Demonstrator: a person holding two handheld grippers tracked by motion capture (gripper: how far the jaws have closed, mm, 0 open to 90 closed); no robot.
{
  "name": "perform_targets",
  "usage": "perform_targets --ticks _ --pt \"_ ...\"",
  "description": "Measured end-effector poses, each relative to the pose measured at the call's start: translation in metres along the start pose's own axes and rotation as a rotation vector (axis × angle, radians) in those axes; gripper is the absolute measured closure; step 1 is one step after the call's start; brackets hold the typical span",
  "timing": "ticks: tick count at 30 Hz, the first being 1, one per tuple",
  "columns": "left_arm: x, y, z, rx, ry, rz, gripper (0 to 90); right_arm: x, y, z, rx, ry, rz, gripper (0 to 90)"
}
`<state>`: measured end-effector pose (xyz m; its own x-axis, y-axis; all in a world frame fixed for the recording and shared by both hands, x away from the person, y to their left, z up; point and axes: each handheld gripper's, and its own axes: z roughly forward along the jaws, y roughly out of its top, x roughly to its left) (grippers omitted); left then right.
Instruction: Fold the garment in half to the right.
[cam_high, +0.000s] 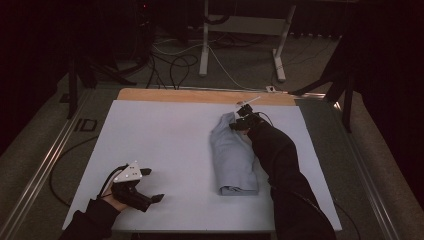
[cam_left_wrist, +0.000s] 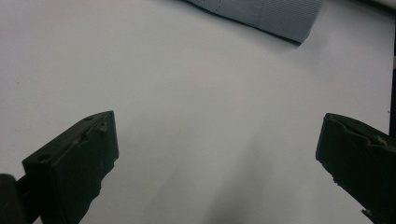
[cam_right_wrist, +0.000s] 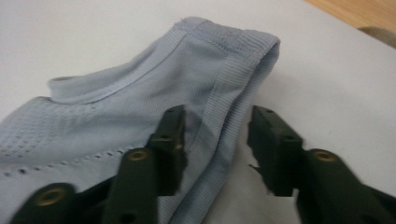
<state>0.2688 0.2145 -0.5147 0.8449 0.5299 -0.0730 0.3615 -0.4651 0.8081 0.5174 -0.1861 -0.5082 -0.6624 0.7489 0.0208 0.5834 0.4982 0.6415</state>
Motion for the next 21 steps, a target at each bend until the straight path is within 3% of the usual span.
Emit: perform_targets --ticks 7,9,12,16,21 --pt "-0.001 0.001 -0.002 -0.009 0.004 0.008 0.5 0.009 0.005 -0.019 -0.056 0.035 -0.007 33.1" --pt "-0.001 0.001 -0.003 -0.015 0.006 0.003 0.5 0.01 0.005 -0.021 -0.062 0.044 -0.009 32.4" --pt "-0.001 0.002 -0.004 -0.016 0.008 0.006 0.5 0.016 0.004 -0.03 -0.086 0.1 -0.021 21.9" --pt "-0.001 0.001 -0.005 -0.017 0.011 0.006 0.5 0.021 0.002 -0.037 -0.097 0.14 -0.026 15.7" --pt "-0.001 0.001 -0.005 -0.018 0.013 0.007 0.5 0.029 0.001 -0.048 -0.1 0.14 -0.06 13.6"
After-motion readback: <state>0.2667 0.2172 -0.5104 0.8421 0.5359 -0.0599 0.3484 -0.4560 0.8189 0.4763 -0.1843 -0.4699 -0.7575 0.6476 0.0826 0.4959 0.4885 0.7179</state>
